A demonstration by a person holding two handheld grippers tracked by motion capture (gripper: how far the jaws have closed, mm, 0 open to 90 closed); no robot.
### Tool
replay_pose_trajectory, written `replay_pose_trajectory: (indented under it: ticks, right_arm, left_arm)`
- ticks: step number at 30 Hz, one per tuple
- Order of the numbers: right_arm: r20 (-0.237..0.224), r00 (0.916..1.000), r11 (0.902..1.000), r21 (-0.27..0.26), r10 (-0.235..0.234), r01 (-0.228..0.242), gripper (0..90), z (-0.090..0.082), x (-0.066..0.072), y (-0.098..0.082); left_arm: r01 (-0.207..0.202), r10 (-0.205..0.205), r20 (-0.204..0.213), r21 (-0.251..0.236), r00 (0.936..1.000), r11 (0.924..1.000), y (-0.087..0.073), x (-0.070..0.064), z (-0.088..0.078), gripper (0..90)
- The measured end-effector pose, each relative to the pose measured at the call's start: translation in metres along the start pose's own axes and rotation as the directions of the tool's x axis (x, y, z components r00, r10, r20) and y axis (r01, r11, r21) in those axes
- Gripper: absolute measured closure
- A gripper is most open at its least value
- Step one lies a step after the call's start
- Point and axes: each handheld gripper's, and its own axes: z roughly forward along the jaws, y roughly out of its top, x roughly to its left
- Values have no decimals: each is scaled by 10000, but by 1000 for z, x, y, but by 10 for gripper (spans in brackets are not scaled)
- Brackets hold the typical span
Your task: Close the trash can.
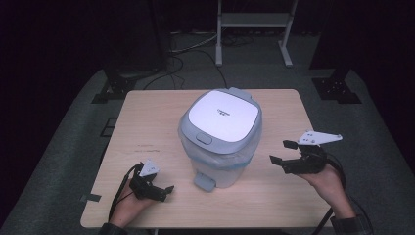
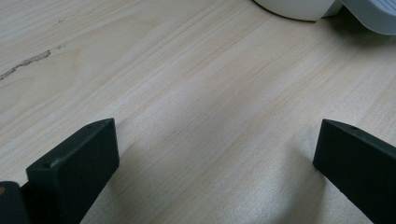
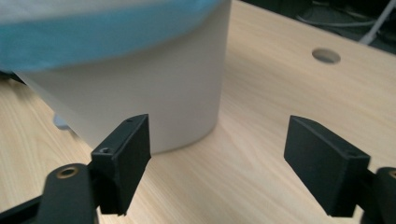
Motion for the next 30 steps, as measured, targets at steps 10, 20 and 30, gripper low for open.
replay_pose_trajectory:
  ticks: [10,20,30]
  right_arm:
    - [941,9942,9949,810,529,-606,130,15,-5,-41]
    - [1300,9901,9861,1499,524,-719,90,29,-8,-79]
    - [1436,9881,9758,2019,555,-842,46,39,-15,-104]
  left_arm:
    - [-6,6,3,-31,10000,10000,0,0,0,0]
    - [-11,12,13,-29,10000,10000,0,0,0,0]
    - [-5,5,5,-44,10000,10000,-1,0,0,0]
